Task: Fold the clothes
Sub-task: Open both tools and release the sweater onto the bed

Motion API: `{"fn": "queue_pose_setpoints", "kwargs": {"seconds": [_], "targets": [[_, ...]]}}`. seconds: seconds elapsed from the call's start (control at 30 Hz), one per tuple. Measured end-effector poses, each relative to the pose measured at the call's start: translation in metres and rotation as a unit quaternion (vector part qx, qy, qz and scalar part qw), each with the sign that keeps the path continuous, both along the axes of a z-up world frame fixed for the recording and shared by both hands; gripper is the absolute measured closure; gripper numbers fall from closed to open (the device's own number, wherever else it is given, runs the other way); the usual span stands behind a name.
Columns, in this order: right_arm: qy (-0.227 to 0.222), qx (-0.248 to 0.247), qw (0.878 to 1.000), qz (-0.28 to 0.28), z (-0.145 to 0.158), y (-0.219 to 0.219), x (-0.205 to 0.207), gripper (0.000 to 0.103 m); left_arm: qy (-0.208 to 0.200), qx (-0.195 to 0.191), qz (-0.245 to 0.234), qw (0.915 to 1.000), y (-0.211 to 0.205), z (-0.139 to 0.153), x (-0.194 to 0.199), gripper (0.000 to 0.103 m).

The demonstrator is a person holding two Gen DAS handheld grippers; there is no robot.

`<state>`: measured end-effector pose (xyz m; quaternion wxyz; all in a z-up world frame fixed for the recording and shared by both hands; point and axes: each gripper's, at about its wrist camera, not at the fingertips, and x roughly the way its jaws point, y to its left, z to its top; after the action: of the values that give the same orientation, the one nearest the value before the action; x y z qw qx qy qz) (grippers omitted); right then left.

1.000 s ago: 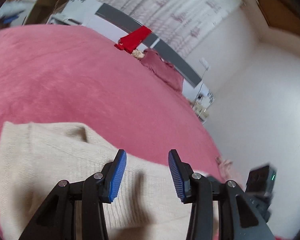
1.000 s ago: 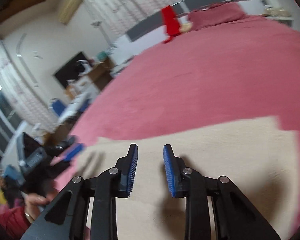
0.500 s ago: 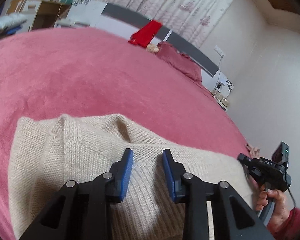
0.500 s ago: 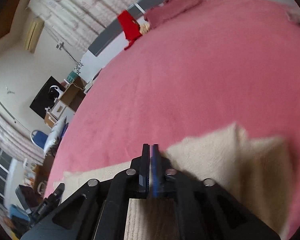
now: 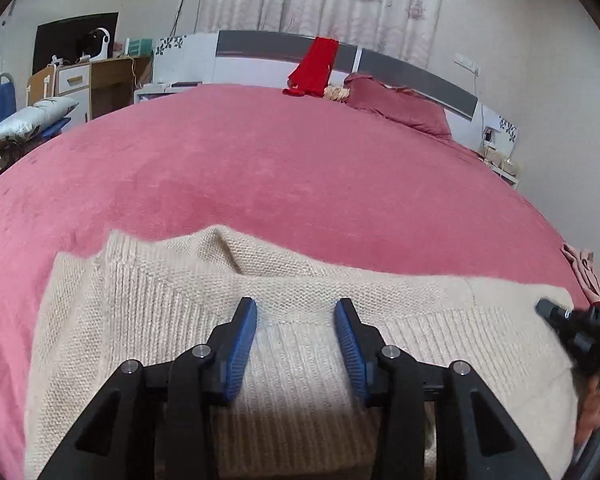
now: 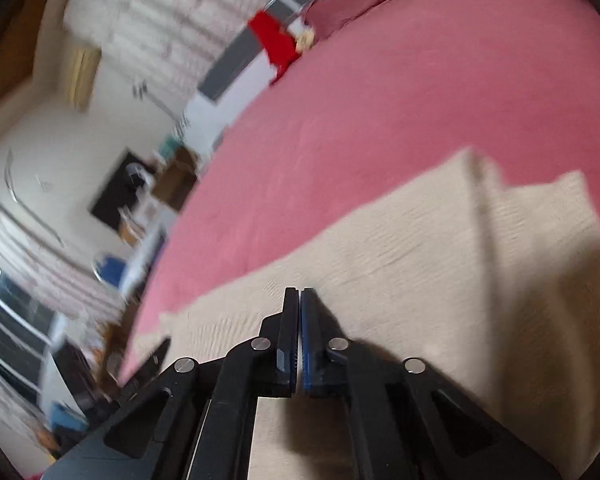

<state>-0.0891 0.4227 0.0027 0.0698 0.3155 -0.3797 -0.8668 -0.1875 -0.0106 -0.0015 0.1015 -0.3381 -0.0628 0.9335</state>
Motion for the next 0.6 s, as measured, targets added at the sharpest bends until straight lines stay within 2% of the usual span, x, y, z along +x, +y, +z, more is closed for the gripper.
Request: {"fn": "queue_pose_setpoints", "kwargs": {"seconds": [0.1, 0.13, 0.23, 0.3, 0.37, 0.47, 0.53, 0.57, 0.6], "targets": [[-0.006, -0.002, 0.999, -0.048, 0.004, 0.040, 0.010, 0.102, 0.005, 0.003, 0.000, 1.0000, -0.004, -0.001, 0.004, 0.061], [0.005, 0.001, 0.998, -0.063, 0.015, 0.053, 0.022, 0.096, 0.006, 0.004, -0.001, 1.0000, -0.006, 0.000, 0.005, 0.061], [0.038, 0.010, 0.994, -0.104, 0.048, 0.086, 0.057, 0.093, 0.005, 0.014, -0.003, 0.9999, -0.010, 0.000, 0.004, 0.061], [0.058, 0.019, 0.992, -0.109, 0.070, 0.084, 0.084, 0.092, 0.006, 0.018, -0.004, 0.9998, -0.009, 0.002, -0.001, 0.061], [0.063, 0.026, 0.994, -0.088, 0.079, 0.071, 0.104, 0.091, 0.006, 0.020, -0.004, 0.9998, -0.008, 0.004, -0.010, 0.061], [0.051, 0.036, 0.998, -0.018, 0.064, 0.028, 0.121, 0.090, 0.006, 0.021, -0.004, 0.9998, -0.007, 0.005, -0.015, 0.060], [0.026, 0.029, 0.999, 0.019, 0.040, 0.006, 0.121, 0.090, 0.006, 0.019, -0.004, 0.9998, -0.005, 0.004, -0.017, 0.060], [0.007, 0.024, 0.999, 0.025, 0.023, 0.000, 0.119, 0.090, 0.006, 0.020, -0.005, 0.9998, -0.006, 0.005, -0.016, 0.060], [-0.009, 0.016, 1.000, 0.010, 0.009, 0.004, 0.118, 0.095, 0.006, 0.025, -0.006, 0.9997, -0.008, 0.005, -0.017, 0.060]]}}
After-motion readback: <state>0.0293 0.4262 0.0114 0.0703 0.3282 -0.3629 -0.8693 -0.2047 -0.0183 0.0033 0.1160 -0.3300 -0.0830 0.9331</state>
